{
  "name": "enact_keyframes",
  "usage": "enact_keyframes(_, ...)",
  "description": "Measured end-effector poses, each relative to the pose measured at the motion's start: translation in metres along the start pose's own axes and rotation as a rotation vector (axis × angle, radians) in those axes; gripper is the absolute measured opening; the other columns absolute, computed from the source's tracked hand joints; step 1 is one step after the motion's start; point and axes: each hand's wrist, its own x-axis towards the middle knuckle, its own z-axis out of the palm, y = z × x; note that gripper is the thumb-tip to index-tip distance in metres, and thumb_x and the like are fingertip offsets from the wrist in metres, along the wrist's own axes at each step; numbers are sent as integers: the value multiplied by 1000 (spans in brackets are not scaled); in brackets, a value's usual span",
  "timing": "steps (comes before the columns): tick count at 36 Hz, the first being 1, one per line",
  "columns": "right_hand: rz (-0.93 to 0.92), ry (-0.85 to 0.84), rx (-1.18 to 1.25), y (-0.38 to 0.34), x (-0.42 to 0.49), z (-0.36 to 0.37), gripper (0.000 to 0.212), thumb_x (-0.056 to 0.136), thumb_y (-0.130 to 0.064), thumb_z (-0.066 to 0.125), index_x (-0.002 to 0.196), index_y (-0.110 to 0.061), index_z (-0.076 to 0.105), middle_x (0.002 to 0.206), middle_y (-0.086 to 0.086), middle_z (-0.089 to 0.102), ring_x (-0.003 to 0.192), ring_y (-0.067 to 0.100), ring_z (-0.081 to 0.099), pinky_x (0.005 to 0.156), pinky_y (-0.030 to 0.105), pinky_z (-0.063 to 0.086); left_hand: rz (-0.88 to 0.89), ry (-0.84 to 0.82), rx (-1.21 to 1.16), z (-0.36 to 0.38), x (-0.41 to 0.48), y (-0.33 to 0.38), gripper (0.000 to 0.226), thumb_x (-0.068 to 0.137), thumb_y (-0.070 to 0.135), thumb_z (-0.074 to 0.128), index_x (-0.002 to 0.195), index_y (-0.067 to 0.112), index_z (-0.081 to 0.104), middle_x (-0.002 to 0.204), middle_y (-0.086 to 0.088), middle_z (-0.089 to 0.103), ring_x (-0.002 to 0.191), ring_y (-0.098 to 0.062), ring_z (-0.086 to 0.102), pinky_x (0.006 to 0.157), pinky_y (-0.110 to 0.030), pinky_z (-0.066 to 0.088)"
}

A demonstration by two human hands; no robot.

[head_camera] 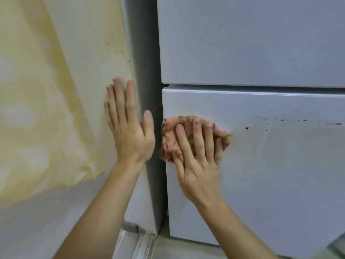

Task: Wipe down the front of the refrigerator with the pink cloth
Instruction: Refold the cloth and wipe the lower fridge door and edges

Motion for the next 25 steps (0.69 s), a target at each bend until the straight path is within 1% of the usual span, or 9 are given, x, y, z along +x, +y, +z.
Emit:
enact_keyframes(3,-35,-17,-9,5,-21,8,64,109,-49,43,166,-31,20,176,0,-2,163,22,0,131,43,-5,-11,-10,40,11,-24,-13,69,105,23,44,166,8,16,173,-24,12,161,-41,6,129,-62,6)
enact_keyframes(6,-52,-31,4,10,-42,14,62,107,-54,45,163,-32,30,176,-2,6,163,21,7,131,42,0,1,7,80,18,-32,-28,67,106,23,43,165,8,16,171,-27,14,160,-44,7,129,-63,5)
enact_keyframes(7,-51,-33,0,11,-47,15,61,107,-53,45,163,-33,31,176,-2,7,162,21,8,131,42,2,9,16,86,20,-33,-32,66,106,24,43,165,9,17,171,-28,16,159,-44,9,129,-62,5)
enact_keyframes(9,-38,-33,-23,11,-51,16,60,108,-49,44,164,-34,28,176,-3,7,162,21,8,131,43,4,24,38,92,24,-34,-37,63,108,27,41,164,10,19,170,-28,18,159,-44,11,129,-60,6)
enact_keyframes(11,-10,-24,-47,8,-48,17,61,108,-44,44,165,-35,24,176,-2,6,163,21,6,131,42,1,36,60,94,26,-34,-39,60,110,31,36,164,10,21,169,-28,21,158,-45,14,129,-60,7)
enact_keyframes(14,15,-15,-73,-1,-32,15,62,108,-41,42,166,-33,21,176,0,0,163,23,1,131,44,-4,54,80,110,28,-35,-42,58,111,32,35,164,11,22,168,-28,24,158,-45,17,129,-60,9)
enact_keyframes(18,58,48,-11,-19,17,7,57,110,-40,41,164,-31,25,176,1,-2,163,23,-4,131,45,-7,70,94,120,28,-36,-44,61,109,29,43,163,10,23,167,-29,25,158,-45,18,129,-61,12)
enact_keyframes(22,105,122,17,-40,77,-4,55,113,-39,41,165,-29,26,173,7,8,162,26,1,130,49,0,84,84,124,27,-36,-45,71,103,31,48,166,12,20,169,-27,21,160,-42,16,129,-62,11)
enact_keyframes(25,101,157,-16,-41,83,-3,55,112,-36,46,164,-27,30,172,7,12,161,25,3,131,50,5,65,78,102,27,-37,-44,68,106,30,47,165,12,21,169,-26,21,159,-43,15,129,-60,9)
